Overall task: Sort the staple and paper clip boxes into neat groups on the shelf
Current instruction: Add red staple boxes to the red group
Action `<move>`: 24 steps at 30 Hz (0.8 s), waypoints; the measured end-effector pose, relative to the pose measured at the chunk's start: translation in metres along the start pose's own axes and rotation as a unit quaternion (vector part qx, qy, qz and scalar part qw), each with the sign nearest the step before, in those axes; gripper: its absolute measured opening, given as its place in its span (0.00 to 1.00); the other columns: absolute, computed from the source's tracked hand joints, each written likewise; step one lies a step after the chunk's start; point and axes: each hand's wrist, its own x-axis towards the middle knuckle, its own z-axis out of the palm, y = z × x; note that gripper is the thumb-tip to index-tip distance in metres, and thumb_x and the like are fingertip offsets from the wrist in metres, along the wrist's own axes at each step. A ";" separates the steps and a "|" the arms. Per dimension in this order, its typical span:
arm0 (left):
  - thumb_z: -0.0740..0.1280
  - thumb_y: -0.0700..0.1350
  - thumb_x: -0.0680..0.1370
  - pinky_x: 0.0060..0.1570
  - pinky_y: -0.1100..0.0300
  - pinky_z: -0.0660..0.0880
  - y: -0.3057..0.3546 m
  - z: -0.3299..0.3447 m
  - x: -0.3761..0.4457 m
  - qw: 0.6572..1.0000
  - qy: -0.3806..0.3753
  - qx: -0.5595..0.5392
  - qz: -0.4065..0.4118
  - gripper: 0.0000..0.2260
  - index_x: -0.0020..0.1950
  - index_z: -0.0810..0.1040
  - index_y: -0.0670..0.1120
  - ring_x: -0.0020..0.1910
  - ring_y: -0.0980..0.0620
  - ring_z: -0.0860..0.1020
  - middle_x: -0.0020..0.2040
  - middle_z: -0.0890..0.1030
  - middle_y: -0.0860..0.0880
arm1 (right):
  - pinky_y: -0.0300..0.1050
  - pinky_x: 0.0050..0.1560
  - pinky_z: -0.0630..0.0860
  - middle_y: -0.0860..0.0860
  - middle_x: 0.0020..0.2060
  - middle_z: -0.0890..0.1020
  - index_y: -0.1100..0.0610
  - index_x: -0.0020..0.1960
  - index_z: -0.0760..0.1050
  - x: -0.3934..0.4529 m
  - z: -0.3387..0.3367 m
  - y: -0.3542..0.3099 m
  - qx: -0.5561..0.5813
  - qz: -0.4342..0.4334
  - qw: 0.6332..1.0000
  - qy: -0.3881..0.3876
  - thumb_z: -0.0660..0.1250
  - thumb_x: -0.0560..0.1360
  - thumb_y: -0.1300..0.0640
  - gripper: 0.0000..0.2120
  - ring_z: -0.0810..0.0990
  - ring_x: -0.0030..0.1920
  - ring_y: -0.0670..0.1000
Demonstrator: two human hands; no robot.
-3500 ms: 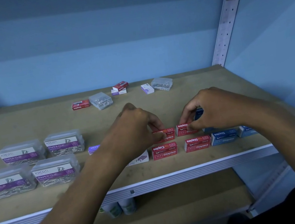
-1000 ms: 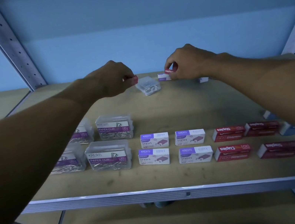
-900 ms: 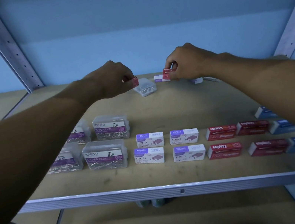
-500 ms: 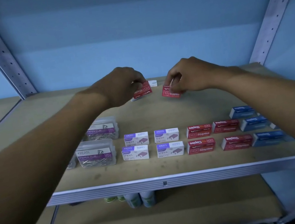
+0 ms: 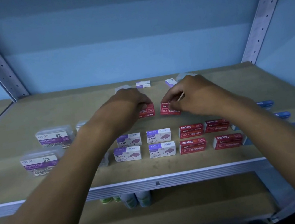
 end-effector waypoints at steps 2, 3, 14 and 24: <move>0.59 0.41 0.82 0.53 0.56 0.73 0.000 0.002 -0.002 1.000 -0.012 0.005 -0.014 0.14 0.60 0.81 0.51 0.54 0.49 0.76 0.55 0.80 0.48 | 0.25 0.40 0.70 0.38 0.41 0.80 0.43 0.53 0.86 -0.003 0.002 0.001 -0.005 0.003 1.000 -0.002 0.69 0.77 0.58 0.12 0.79 0.43 0.37; 0.59 0.42 0.82 0.53 0.56 0.73 0.000 0.002 -0.002 1.000 -0.017 0.004 -0.017 0.14 0.60 0.81 0.51 0.54 0.49 0.77 0.55 0.80 0.49 | 0.24 0.40 0.70 0.38 0.42 0.82 0.44 0.53 0.86 -0.005 0.002 0.001 -0.006 0.004 1.000 -0.006 0.69 0.77 0.58 0.12 0.79 0.44 0.37; 0.59 0.44 0.82 0.57 0.50 0.73 -0.005 0.013 -0.006 0.997 -0.077 0.009 -0.010 0.13 0.60 0.80 0.53 0.57 0.50 0.76 0.57 0.78 0.51 | 0.37 0.53 0.80 0.41 0.45 0.87 0.45 0.51 0.87 -0.007 0.008 0.003 0.015 0.023 0.999 -0.046 0.72 0.75 0.59 0.11 0.83 0.46 0.38; 0.61 0.46 0.81 0.55 0.63 0.69 -0.009 0.014 -0.010 0.999 -0.040 0.007 -0.009 0.14 0.66 0.77 0.53 0.58 0.53 0.75 0.62 0.78 0.54 | 0.30 0.48 0.75 0.39 0.46 0.86 0.43 0.51 0.87 -0.004 0.004 0.004 0.018 0.040 0.997 -0.059 0.74 0.74 0.58 0.11 0.82 0.45 0.36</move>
